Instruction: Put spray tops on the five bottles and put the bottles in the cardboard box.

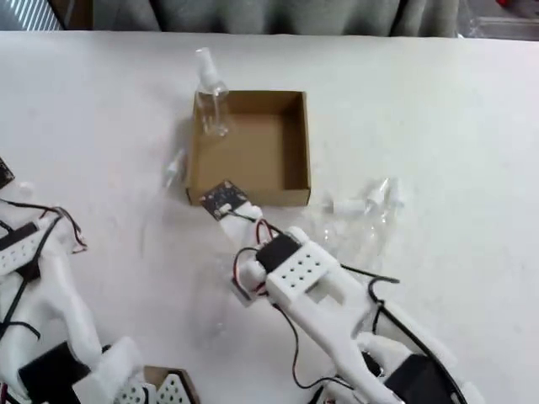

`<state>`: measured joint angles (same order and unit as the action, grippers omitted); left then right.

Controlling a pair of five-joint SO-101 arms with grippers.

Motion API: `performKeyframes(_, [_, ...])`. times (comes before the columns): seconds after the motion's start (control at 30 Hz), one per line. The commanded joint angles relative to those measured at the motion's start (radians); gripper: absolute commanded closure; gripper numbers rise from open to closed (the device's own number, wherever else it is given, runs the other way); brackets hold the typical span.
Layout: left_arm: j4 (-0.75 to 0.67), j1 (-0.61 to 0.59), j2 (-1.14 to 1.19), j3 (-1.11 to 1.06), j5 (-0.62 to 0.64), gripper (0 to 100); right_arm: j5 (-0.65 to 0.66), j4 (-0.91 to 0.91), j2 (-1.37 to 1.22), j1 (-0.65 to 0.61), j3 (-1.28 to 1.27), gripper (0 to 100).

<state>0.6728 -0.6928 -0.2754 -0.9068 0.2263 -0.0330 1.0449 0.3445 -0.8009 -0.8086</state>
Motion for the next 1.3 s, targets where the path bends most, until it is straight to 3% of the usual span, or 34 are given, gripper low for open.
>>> performKeyframes(0.0, [-0.014, -0.015, 0.05, 0.091, 0.014, 98, -0.011, -0.079, -0.054, -0.007, 0.008, 97.8])
performKeyframes(0.43, [-0.012, -0.016, 0.088, 0.11, 0.014, 98, -0.003, -0.455, -0.231, -0.091, 0.043, 97.8])
performKeyframes(0.7, [-0.012, -0.03, 0.088, 0.109, 0.014, 98, -0.003, -0.461, -0.36, -0.209, 0.224, 97.8])
performKeyframes(1.27, [-0.021, -0.059, 0.099, 0.133, 0.015, 98, -0.011, 0.156, 0.108, -0.173, 0.241, 98.2])
